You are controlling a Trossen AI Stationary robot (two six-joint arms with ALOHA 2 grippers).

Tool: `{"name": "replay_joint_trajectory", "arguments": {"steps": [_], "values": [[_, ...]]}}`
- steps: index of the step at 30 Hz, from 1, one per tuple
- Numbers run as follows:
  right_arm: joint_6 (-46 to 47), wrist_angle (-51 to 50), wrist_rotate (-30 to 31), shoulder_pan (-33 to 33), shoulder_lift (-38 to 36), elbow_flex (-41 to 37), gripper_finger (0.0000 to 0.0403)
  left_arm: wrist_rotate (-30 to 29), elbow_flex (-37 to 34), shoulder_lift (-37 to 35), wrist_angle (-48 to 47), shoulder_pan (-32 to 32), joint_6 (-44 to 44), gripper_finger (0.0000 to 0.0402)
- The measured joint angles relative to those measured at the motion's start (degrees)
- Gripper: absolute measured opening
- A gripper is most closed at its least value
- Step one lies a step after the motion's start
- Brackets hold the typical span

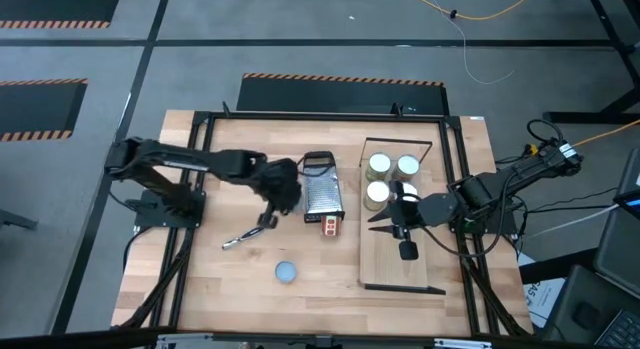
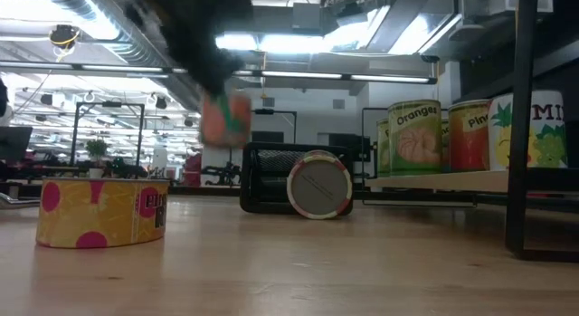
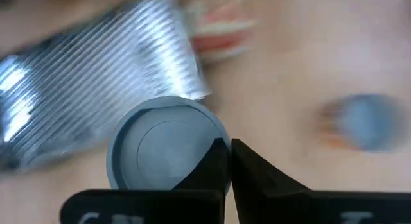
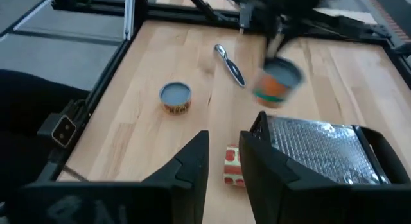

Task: Pick and place cans onto a shelf
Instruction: Put the small canned oranges on the shelf

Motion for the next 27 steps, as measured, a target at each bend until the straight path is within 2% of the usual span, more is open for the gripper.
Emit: {"name": "replay_joint_trajectory", "arguments": {"steps": [5, 8, 11, 14, 18, 22, 27], "values": [[-6.3, 6.3, 0.0, 0.0, 2.0, 0.0, 0.0091, 17.8, 0.5, -4.9, 7.5, -4.1, 4.0, 0.0002], [-13.8, 14.2, -0.9, 0.0, 4.7, 0.1, 0.0091, 24.9, 0.5, -6.2, 13.0, -6.2, 5.6, 0.0002], [-20.8, 22.8, -1.2, 0.0, 8.0, 0.1, 0.0091, 29.4, 0.6, -6.3, 18.1, -8.2, 8.3, 0.0003], [-25.4, 30.8, -1.5, -0.3, 10.9, 0.1, 0.0091, 32.0, 0.6, -6.0, 21.3, -9.8, 11.1, 0.0002], [-27.1, 38.1, -6.1, -1.7, 13.6, 0.1, 0.0091, 32.2, 0.5, -5.7, 21.5, -11.7, 14.5, 0.0002], [-26.5, 41.0, -9.7, -3.1, 15.3, 0.1, 0.0091, 32.1, 0.5, -5.8, 21.9, -13.4, 17.2, 0.0002], [-22.6, 41.0, -10.0, -3.7, 16.0, 0.1, 0.0093, 31.9, 0.5, -5.8, 21.9, -14.5, 17.3, 0.0002]]}}
